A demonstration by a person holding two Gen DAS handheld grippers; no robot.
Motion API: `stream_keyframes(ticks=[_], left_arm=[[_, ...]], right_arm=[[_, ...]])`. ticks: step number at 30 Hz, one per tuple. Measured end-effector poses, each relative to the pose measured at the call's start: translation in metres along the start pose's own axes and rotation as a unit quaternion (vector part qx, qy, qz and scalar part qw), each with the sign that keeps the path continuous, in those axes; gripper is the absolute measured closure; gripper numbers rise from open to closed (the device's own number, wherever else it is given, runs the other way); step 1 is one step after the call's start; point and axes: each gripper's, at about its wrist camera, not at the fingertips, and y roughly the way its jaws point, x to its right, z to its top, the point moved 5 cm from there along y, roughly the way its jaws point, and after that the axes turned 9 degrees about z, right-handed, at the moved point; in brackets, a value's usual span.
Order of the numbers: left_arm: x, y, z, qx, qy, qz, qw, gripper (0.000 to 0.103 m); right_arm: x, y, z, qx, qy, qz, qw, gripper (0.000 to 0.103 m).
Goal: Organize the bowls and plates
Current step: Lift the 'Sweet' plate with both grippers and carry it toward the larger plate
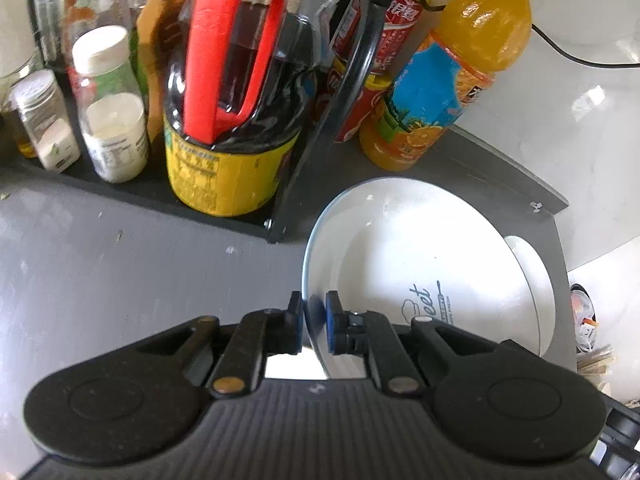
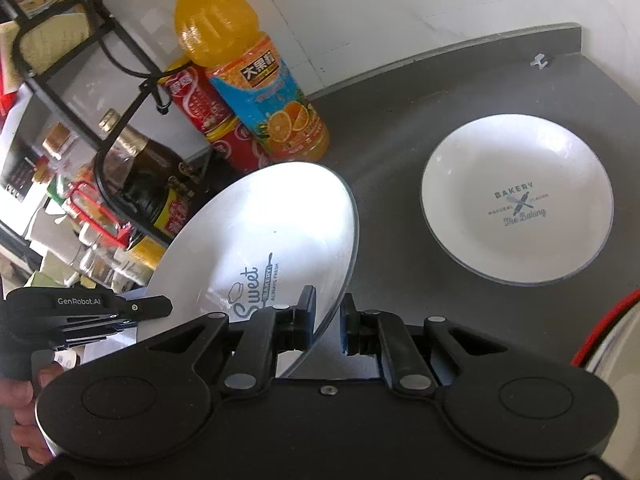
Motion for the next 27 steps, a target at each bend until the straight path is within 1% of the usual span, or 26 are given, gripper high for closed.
stream_keyframes(ticks=[7,14,27], left_arm=[[-0.012,-0.017,-0.022,0.004,-0.017,0.013,0.9998,0.094],[-0.032,-0.030,-0.046,0.004,-0.052,0.034,0.9981,0.094],[-0.067,-0.043,-0.085,0.003,-0.125,0.069,0.9897,0.094]], right_arm=[[-0.008,-0.003,-0.012,-0.015,-0.022,0.022,0.999,0.092],[-0.020,0.000,-0.023,-0.041,-0.059,0.046,0.996,0.091],[-0.040,0.012,-0.037,-0.091,-0.122,0.074,0.986,0.091]])
